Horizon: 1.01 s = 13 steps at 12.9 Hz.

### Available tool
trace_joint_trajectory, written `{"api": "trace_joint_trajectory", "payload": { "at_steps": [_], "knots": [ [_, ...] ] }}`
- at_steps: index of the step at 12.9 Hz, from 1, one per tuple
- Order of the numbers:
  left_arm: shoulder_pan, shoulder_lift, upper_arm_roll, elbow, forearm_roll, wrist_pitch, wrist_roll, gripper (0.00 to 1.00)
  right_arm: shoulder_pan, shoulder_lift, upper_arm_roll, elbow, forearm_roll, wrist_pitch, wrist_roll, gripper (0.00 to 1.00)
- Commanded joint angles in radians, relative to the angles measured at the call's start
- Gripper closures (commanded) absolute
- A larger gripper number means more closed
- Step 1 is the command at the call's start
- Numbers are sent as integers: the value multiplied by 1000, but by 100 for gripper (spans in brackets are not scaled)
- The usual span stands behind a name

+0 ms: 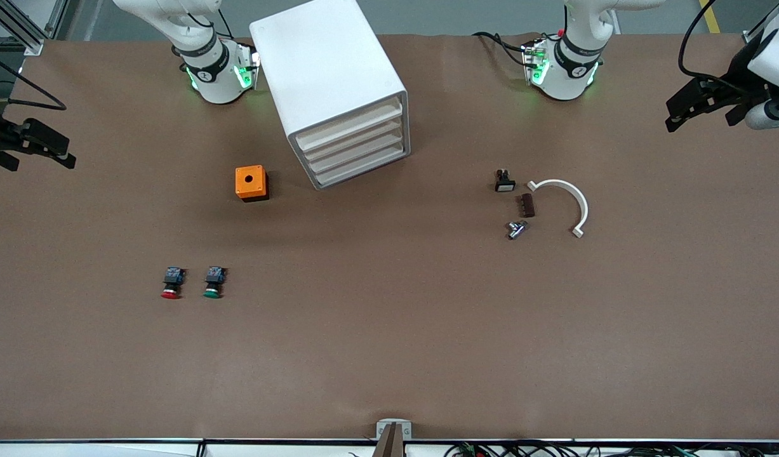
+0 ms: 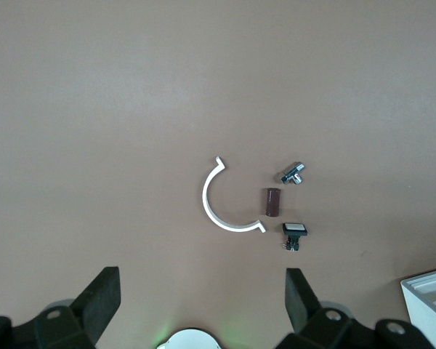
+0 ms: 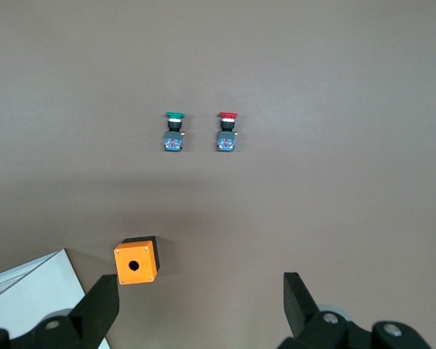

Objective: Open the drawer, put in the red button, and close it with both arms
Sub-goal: 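Reach the right gripper toward the red button while the left gripper reaches the drawer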

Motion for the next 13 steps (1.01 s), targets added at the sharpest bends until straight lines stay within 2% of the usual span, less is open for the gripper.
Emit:
{"api": "trace_joint_trajectory", "payload": {
  "at_steps": [1,5,6,11,13],
  "knots": [
    [3,11,2,25,16,-18,29,0,-10,-25,7,-24,0,4,-8,0],
    [3,57,2,55,16,-18,23,0,-11,-23,7,-24,0,10,-8,0],
    [3,98,8,83,16,-20,24,0,-13,-23,7,-22,0,13,-10,0],
    [-12,238,9,88,-3,0,1,0,-14,-20,6,-21,-10,40,-10,0],
    [-18,293,5,88,-20,21,-127,0,-15,-19,6,-21,-12,40,-10,0]
  ]
}}
